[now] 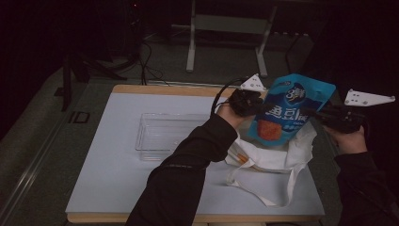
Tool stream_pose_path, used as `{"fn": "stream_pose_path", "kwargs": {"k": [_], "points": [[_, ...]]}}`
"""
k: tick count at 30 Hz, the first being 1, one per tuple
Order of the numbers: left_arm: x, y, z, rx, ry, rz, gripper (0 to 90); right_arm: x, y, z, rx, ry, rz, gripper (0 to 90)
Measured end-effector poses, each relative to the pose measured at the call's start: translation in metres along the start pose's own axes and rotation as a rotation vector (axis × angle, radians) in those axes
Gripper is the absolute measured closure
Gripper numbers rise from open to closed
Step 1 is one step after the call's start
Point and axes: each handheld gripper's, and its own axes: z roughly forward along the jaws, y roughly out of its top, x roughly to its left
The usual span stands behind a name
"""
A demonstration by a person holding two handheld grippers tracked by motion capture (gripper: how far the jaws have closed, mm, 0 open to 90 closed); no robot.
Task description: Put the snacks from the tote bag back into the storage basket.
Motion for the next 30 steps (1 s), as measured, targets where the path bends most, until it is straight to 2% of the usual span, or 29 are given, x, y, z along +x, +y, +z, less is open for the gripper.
{"fn": "stream_pose_path", "kwargs": {"k": [5,13,18,30], "points": [[0.001,0.003,-0.016,-0.007,-0.020,-0.004,90.0,0.006,0.011,0.004,-0.017,0.028,-0.013,88.5],[0.002,0.002,-0.037,-0.011,-0.016,-0.006,90.0,0.015,0.025,0.015,-0.012,0.056,-0.038,88.6],[0.005,0.001,-0.057,-0.002,-0.012,-0.001,90.0,0.021,0.035,0.029,-0.014,0.085,-0.049,88.6],[0.007,-0.006,-0.099,-0.014,0.009,-0.005,90.0,0.038,0.057,0.057,-0.020,0.140,-0.082,88.6]]}}
